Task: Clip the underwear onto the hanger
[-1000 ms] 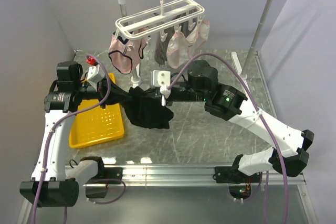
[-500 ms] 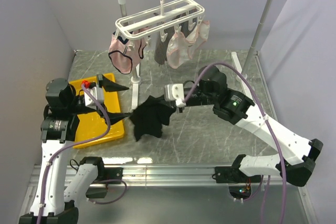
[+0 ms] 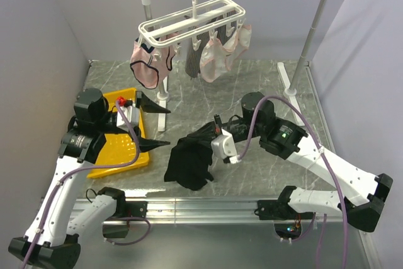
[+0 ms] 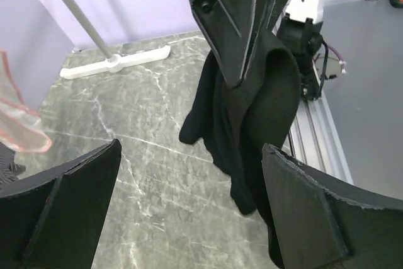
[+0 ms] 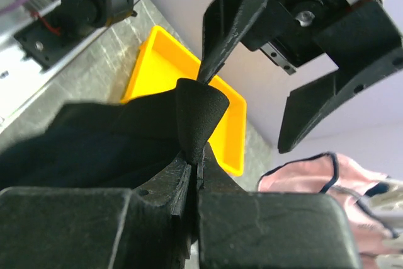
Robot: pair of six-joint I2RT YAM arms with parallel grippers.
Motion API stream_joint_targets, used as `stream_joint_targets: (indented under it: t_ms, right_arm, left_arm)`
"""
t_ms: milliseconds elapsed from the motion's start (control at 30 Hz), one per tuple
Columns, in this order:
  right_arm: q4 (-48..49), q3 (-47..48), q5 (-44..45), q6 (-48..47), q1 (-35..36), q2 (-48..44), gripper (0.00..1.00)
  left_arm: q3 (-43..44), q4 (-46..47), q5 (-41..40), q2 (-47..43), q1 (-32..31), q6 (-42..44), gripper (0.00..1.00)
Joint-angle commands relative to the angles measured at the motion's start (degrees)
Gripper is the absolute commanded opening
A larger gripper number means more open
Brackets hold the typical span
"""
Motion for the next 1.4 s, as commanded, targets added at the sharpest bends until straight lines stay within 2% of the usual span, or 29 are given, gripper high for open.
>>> stream_joint_targets:
  t_ms: [0, 100, 233, 300, 333, 400, 433, 467, 567, 633, 667, 767, 900, 967, 1067, 1100, 1200, 1367]
  right_arm:
    - [2.2, -0.7, -3.7, -12.1, 0.0, -2.6, 0.0]
    - [1.0, -1.1, -4.2, -16.3, 0.0, -3.1, 0.0]
    - [1.1, -2.9, -4.6, -21.5, 0.0, -4.1, 0.0]
    - [1.6, -4.0, -4.3, -24.7, 0.0, -4.8, 0.0]
    - [1.4, -3.7, -3.7, -25.0, 0.1, -4.8, 0.0]
    - [0.2, -2.0, -3.0, -21.2, 0.2, -3.5, 0.0]
    - [-0.4, 0.7, -2.1, -19.5, 0.5, -2.1, 0.0]
    - [-1.8, 1.8, -1.3, -18.5, 0.5, -1.7, 0.0]
    - [1.6, 2.4, 0.1, -12.3, 0.7, -1.5, 0.0]
    - [2.2, 2.6, 0.6, -10.5, 0.9, -1.4, 0.0]
    - [1.2, 3.0, 1.1, -9.5, 1.2, -1.2, 0.0]
    - [1.4, 4.6, 1.6, -6.6, 1.3, -0.7, 0.0]
    - [1.7, 6.0, -0.3, -2.3, 1.4, -0.9, 0.0]
    - [1.0, 6.0, -1.6, -2.9, 1.3, -1.6, 0.0]
    - [-0.3, 5.0, -3.1, -4.8, 1.6, -3.2, 0.0]
    - [-0.4, 4.4, -3.3, -5.1, 1.7, -3.3, 0.0]
    - [-1.1, 3.7, -3.7, -6.7, 1.9, -3.7, 0.0]
    - [1.4, 3.8, -4.7, -5.6, 2.0, -3.2, 0.0]
  left_arm:
    - [3.2, -9.5, 0.2, -0.2, -0.7, 9.7, 0.99]
    - [5.4, -16.7, 1.7, 0.7, -0.7, 14.3, 0.99]
    - [5.2, -18.5, 3.1, 0.4, -0.7, 13.8, 0.88]
    - [4.6, -18.5, 3.0, -0.3, -0.7, 13.8, 0.9]
    - [4.2, -17.5, 3.1, -0.6, -0.7, 13.2, 0.94]
    - [2.3, -12.7, 3.5, -2.1, -0.7, 5.1, 0.99]
    - [-0.3, -4.9, 3.2, -2.9, -0.7, 1.3, 0.99]
    - [-1.9, -1.1, 2.1, -3.9, -1.3, -5.9, 0.99]
    - [-7.1, 9.6, -1.9, -8.0, -3.3, -12.6, 0.99]
    - [-7.9, 11.1, -2.5, -8.0, -4.6, -14.5, 0.99]
    - [-7.6, 7.6, -2.6, -7.3, -6.0, -12.5, 0.99]
    - [-7.5, 6.8, -6.1, -5.4, -8.8, -12.1, 0.99]
    - [-10.4, 18.4, -11.0, -5.9, -10.1, -18.9, 0.99]
    - [-9.6, 17.5, -10.8, -4.7, -10.4, -18.1, 0.96]
    - [-8.3, 16.5, -7.7, -2.5, -10.4, -17.3, 0.83]
    - [-8.5, 17.7, -6.8, -2.4, -10.4, -18.6, 0.76]
    - [-10.0, 25.6, -3.5, -1.8, -10.8, -26.5, 0.64]
    - [-9.1, 22.7, -2.7, -0.1, -15.1, -24.5, 0.66]
